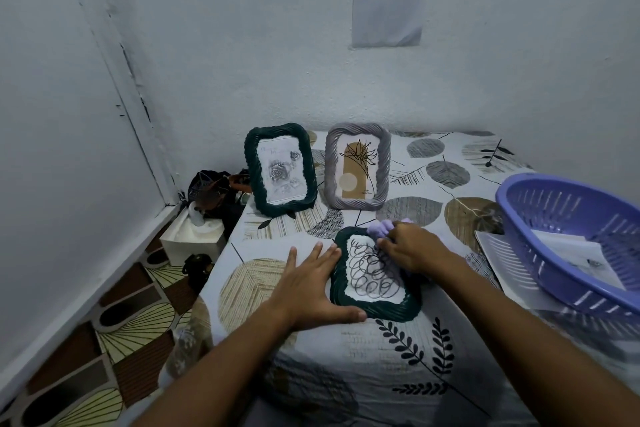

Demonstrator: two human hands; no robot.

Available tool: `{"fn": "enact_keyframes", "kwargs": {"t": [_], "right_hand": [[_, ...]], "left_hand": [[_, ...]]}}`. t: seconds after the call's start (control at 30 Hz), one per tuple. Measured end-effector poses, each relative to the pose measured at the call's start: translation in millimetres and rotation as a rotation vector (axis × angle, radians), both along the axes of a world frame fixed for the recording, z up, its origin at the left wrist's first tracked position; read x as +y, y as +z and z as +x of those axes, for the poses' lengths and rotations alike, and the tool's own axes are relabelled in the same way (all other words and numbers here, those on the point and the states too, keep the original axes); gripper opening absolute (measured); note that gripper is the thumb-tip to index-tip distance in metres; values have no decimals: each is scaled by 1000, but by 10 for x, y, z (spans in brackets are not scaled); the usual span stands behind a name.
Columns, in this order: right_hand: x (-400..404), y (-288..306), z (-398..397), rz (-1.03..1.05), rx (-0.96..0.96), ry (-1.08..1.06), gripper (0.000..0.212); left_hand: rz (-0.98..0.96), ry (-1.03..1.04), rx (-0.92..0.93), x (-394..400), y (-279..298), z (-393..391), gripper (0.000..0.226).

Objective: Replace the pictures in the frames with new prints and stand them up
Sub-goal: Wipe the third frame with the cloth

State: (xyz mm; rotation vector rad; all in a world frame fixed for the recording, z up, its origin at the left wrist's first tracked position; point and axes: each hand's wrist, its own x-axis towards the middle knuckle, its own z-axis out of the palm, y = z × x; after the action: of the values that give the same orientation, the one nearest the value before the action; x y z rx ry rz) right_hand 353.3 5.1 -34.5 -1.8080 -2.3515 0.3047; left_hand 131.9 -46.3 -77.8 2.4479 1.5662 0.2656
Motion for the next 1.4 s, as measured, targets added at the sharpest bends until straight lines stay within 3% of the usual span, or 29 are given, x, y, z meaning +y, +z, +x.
{"fn": "enact_keyframes", "kwargs": {"t": [0.2,0.73,0.97,1.2,1.4], "right_hand": [[105,-73,-199,-6,-83,43,44],[-38,-151,-286,-8,-57,104,44],[-319,-112,-279,-11,-36,158,41],[107,-86,-327,-18,-64,48,46],[80,-138,-298,-25,-30,104,43]], "left_hand": [[-115,-5,-54,14,105,-30,130],[-63,16,86,76,-7,-83,131],[-141,41,122,112,95,-86,127],[-160,54,75,81,90,-96,124],[-154,66,66,97,84,-92,125]]}}
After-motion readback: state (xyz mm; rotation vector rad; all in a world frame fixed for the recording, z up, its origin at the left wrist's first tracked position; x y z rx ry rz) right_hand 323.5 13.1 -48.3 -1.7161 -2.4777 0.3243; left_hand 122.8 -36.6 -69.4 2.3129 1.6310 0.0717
